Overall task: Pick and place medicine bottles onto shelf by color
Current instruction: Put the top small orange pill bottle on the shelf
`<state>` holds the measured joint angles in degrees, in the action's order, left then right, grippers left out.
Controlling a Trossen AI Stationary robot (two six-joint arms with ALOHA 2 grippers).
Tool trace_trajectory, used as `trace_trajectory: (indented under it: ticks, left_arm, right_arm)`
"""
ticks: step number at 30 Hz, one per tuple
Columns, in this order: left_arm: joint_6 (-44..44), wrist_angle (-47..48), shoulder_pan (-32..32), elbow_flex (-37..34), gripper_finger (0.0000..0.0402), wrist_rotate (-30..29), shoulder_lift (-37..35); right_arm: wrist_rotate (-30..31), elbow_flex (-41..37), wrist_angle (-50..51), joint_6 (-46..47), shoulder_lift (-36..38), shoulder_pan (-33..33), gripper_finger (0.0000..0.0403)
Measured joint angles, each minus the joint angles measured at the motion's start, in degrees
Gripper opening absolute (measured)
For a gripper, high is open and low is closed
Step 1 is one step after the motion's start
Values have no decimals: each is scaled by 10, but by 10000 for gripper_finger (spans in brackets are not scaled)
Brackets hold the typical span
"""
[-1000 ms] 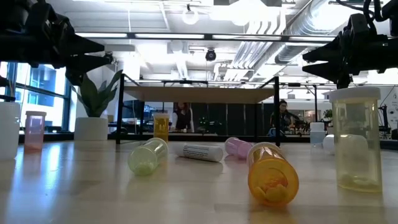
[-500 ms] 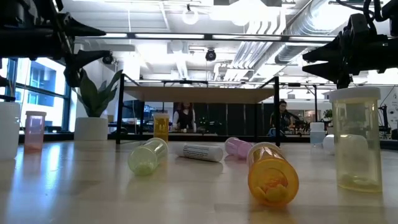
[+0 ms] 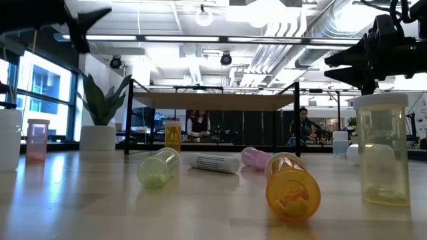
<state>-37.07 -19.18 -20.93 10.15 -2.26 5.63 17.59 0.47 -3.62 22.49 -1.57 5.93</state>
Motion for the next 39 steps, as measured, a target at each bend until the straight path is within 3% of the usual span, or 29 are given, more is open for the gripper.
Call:
trace_trajectory:
  ticks: [14, 21, 28, 39]
  left_arm:
    - [167, 80, 2, 165, 188, 124, 247]
    - [191, 109, 50, 203, 188, 136, 353]
    - [204, 164, 125, 223, 188, 92, 436]
    - [268, 164, 232, 230, 188, -55, 563]
  right_arm:
    - [0, 0, 0, 0, 0, 0, 181]
    - [0, 0, 0, 0, 0, 0, 181]
    - [0, 0, 0, 0, 0, 0, 181]
    - [0, 0, 0, 0, 0, 0, 181]
